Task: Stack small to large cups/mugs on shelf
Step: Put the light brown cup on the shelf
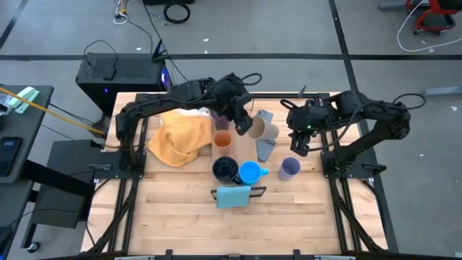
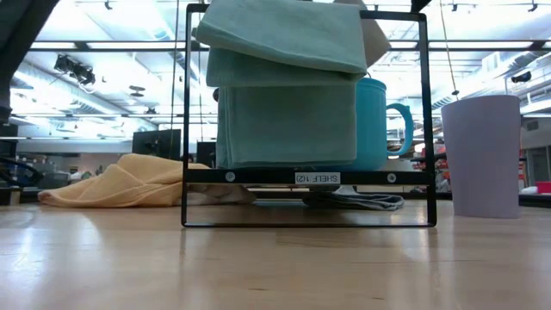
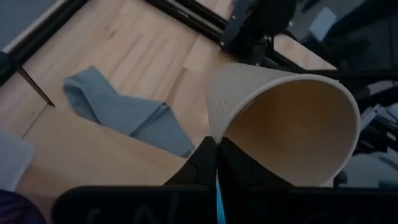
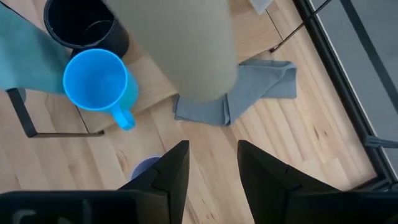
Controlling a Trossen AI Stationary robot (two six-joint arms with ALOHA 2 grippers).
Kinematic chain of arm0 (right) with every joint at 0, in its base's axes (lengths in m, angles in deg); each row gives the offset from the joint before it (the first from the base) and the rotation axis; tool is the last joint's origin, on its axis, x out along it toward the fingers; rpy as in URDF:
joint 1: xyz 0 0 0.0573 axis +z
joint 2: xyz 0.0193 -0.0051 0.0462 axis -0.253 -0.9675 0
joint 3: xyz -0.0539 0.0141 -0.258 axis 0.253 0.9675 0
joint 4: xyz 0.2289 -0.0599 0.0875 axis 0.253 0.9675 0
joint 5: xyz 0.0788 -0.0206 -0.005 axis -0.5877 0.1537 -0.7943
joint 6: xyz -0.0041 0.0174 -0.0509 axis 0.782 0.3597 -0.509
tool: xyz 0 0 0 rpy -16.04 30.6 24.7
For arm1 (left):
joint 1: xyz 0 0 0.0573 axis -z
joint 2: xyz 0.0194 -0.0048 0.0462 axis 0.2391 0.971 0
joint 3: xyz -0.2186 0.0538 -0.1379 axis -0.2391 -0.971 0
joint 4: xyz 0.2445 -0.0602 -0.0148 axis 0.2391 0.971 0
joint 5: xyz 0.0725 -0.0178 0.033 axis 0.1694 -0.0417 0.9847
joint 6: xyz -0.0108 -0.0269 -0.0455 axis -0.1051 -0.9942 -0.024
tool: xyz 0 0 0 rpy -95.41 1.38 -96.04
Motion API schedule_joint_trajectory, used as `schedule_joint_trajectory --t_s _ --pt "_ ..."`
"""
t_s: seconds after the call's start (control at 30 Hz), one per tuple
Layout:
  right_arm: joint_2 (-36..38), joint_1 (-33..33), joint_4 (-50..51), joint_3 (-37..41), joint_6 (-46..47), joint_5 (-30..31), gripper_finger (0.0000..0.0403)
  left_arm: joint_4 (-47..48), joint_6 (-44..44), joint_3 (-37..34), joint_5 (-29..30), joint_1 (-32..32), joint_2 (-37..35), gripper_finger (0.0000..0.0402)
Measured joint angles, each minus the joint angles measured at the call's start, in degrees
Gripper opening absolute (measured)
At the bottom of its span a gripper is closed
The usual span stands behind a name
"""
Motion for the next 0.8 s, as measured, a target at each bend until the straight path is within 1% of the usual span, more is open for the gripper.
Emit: schedule_joint_trajectory --t_s 0.3,0.5,0.6,0.67,0.7,0.73,0.77,0.8 --pt "-0.4 0.0 -0.8 0.0 -0.1 0.0 0.0142 -0.4 1.3 0.0 0.3 -3.4 0.2 0.0006" --pt "-0.5 0.0 -1.0 0.0 -0.1 -0.2 0.0142 -0.2 2.7 0.5 0.3 -3.2 2.8 0.0006" --pt "-0.7 0.0 -0.9 0.0 0.1 -0.2 0.0142 3.9 4.5 4.7 0.1 -1.9 5.8 0.0006" --pt "-0.7 0.0 -0.9 0.0 0.3 -0.2 0.0142 6.6 6.1 9.5 0.7 -1.1 8.7 0.0006" --pt "-0.7 0.0 -0.8 0.0 0.3 -0.2 0.0142 9.5 7.4 12.5 1.4 -0.7 10.3 0.0006" --pt "-0.7 0.0 -0.7 0.0 0.3 -0.2 0.0142 10.7 8.3 13.7 2.1 -0.4 11.7 0.0006" --pt "-0.7 0.0 -0.7 0.0 0.6 -0.2 0.0142 8.7 8.6 12.4 2.2 -0.2 11.6 0.0006" --pt "-0.7 0.0 -0.5 0.0 0.8 -0.2 0.0142 8.8 8.5 11.4 2.2 -0.4 11.2 0.0006"
